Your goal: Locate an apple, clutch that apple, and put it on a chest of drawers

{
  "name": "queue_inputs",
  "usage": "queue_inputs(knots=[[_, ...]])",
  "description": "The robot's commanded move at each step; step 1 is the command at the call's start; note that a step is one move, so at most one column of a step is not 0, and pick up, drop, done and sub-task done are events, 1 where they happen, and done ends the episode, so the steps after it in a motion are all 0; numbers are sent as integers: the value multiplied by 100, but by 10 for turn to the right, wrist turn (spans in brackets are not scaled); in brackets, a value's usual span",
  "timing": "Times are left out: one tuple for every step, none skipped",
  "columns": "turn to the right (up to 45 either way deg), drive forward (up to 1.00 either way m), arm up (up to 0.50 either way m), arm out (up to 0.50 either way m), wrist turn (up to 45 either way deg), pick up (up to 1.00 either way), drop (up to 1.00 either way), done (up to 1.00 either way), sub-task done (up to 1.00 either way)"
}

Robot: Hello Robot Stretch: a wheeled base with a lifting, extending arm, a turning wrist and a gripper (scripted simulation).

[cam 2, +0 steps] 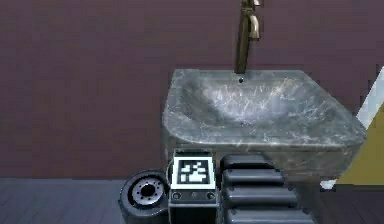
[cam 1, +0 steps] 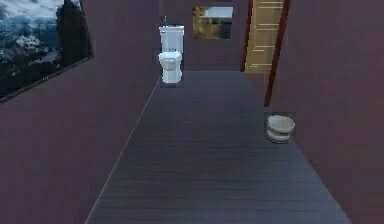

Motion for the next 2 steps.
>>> queue_inputs(knots=[[0,35,0,0,0,0,0,0,0],[120,0,0,0,0,0,0,0,0]])
